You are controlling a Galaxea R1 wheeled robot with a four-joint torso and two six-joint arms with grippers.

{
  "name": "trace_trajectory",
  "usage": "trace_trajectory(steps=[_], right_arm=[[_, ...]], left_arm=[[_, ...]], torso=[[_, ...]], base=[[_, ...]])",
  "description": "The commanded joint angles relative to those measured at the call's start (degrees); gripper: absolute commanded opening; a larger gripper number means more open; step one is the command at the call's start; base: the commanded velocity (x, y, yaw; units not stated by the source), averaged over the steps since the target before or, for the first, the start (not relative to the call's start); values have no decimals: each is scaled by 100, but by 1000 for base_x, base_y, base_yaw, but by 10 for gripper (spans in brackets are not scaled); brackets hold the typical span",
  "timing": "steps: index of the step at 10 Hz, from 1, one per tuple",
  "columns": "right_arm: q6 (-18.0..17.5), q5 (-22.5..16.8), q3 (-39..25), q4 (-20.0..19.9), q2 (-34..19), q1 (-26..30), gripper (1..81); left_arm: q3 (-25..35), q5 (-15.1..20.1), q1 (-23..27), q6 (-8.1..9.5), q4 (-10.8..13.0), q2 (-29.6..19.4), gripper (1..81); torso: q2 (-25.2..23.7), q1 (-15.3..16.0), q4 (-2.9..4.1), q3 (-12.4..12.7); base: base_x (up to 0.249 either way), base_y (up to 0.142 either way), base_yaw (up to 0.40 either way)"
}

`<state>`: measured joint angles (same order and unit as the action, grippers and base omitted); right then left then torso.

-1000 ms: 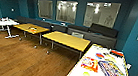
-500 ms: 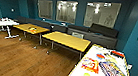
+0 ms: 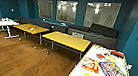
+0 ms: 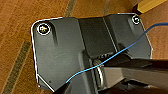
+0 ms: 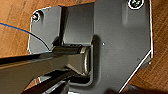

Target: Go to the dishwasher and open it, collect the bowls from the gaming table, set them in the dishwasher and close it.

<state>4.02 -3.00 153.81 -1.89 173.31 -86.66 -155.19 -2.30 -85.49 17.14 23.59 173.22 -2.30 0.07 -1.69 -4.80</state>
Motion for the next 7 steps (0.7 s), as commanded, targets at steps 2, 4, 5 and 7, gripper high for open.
trace_trajectory(steps=[2,4,5,7], right_arm=[[28,-359,-10,13,-5,259,811],[20,-359,-19,13,-5,259,811],[28,-359,-36,4,-5,250,811],[20,-351,-27,-57,-5,232,811]], left_arm=[[14,266,248,-9,32,-5,811],[14,266,256,-9,-3,-6,811],[14,266,256,-9,-12,-15,811],[14,266,256,-9,-21,-32,811]], torso=[[0,0,0,0],[0,0,0,0],[0,-2,0,0],[0,-2,0,0]], base=[[0,0,-176],[0,0,-313],[0,0,-335],[0,0,-336]])
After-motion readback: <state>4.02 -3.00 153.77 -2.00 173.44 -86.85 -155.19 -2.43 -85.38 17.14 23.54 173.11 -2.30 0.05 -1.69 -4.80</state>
